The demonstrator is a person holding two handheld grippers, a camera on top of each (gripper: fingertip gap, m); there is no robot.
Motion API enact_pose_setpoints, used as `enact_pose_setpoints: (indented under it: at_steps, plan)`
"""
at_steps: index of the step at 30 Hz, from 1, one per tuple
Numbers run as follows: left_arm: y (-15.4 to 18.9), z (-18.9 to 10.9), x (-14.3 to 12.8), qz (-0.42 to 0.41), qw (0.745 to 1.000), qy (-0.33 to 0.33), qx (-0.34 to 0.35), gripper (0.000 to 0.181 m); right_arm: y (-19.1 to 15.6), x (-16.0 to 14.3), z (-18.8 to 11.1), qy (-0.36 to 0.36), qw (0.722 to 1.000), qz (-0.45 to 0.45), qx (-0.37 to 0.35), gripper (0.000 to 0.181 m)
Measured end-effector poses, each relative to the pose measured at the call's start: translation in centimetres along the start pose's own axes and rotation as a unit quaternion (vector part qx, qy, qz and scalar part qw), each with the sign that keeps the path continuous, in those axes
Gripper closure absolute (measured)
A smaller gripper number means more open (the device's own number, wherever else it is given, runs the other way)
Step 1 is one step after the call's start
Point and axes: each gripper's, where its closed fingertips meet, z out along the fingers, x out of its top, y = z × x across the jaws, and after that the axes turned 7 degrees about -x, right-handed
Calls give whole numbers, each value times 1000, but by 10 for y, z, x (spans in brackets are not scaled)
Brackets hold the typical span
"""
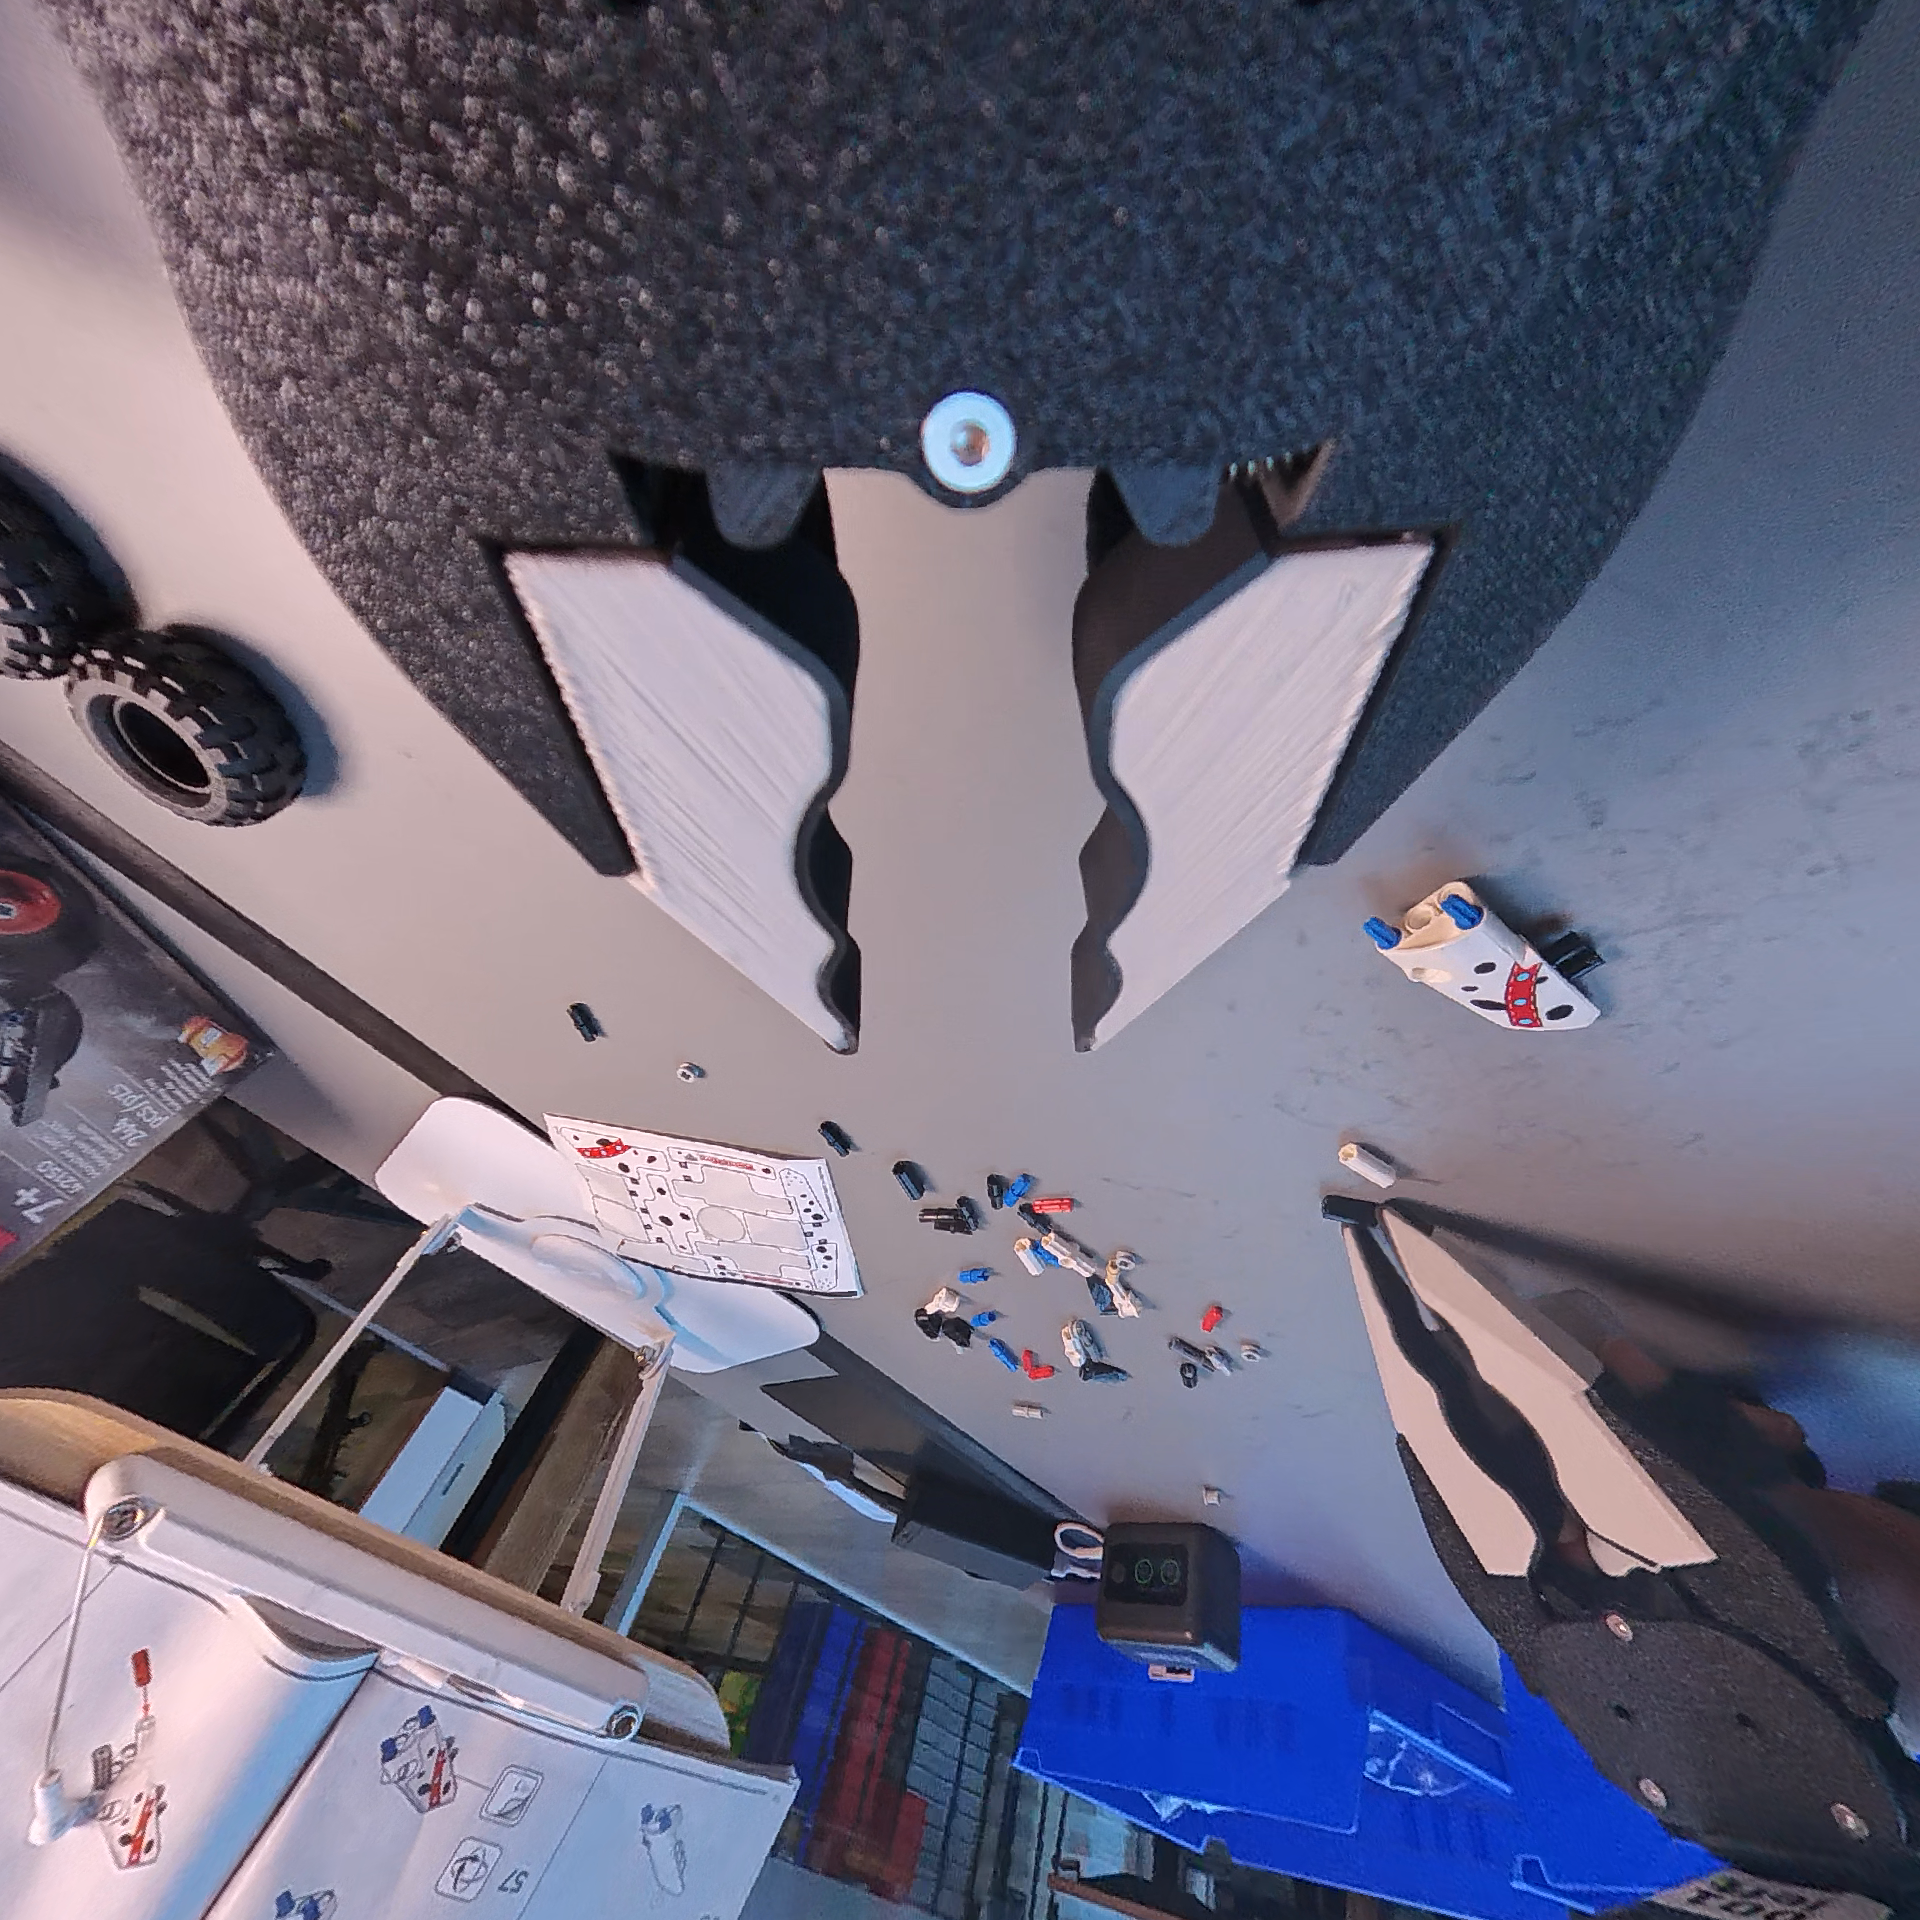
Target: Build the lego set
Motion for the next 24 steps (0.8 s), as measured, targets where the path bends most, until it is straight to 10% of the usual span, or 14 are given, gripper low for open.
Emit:
enact_pose_setpoints:
  at_steps: [7,12,24]
  plan:
    - [-90,-46,48,-88,976,149,135,167,-1,-2,1,-3,1000,7,3,141]
    - [-180,-48,31,-197,951,117,207,161,1,-3,1,-4,1000,-2,-3,142]
    - [-202,-26,17,-189,955,37,227,168,5,-4,1,-7,1000,5,-1,142]
